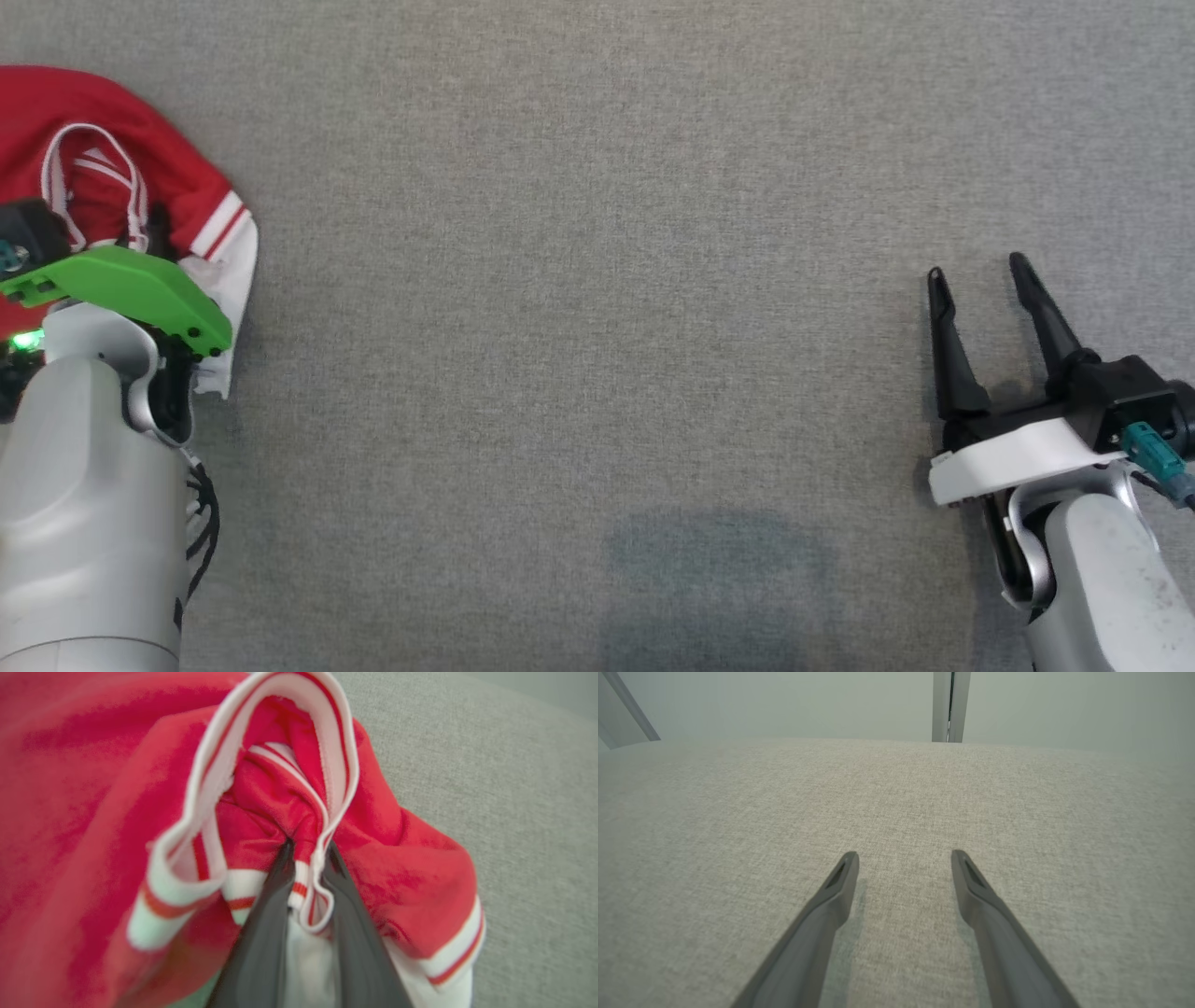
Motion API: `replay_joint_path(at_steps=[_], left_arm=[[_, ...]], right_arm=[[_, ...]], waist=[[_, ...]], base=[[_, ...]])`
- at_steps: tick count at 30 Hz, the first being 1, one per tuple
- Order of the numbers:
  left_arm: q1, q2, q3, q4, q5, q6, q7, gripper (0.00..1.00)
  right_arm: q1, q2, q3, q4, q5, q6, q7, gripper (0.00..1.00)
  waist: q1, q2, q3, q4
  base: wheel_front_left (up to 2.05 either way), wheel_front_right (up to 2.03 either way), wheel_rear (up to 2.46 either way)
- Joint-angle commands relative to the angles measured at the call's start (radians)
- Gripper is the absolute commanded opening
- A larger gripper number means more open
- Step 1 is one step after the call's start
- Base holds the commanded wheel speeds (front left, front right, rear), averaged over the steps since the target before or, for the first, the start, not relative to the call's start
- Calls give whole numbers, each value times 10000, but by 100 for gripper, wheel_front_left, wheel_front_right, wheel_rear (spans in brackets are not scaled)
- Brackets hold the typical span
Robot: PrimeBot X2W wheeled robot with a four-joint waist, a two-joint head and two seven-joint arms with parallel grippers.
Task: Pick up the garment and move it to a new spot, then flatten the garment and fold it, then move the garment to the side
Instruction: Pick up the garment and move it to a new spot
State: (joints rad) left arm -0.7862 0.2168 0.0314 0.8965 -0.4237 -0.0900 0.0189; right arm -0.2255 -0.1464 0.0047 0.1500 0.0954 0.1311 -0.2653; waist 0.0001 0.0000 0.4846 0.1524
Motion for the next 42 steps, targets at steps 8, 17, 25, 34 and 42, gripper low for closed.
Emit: replay_joint_path(at_steps=[8,17,25,34,42], left_arm=[[1280,-623,-1308,-3127,-46,-377,609,0],[3191,-1297,-3738,-8215,-414,-410,2953,0],[3732,-1565,-5553,-8793,-580,-211,3985,0],[3269,-1644,-6613,-5725,-962,192,1575,100],[3861,-1583,-7239,-5506,-1199,714,-428,100]], right_arm=[[716,701,82,375,149,-7,9,100],[885,931,9,477,317,-7,9,100],[653,954,66,537,909,-7,9,100],[769,954,109,786,1155,-7,9,100],[1055,945,-576,511,486,-5,9,100]], waist=[[-1,0,-2477,-1349],[-1,0,-2875,-3115],[-1,0,-2476,-4678],[-1,0,-2158,-5155],[-1,0,-2771,-4066]], base=[[0,0,0],[0,0,0],[0,0,0],[0,0,0],[0,0,0]])
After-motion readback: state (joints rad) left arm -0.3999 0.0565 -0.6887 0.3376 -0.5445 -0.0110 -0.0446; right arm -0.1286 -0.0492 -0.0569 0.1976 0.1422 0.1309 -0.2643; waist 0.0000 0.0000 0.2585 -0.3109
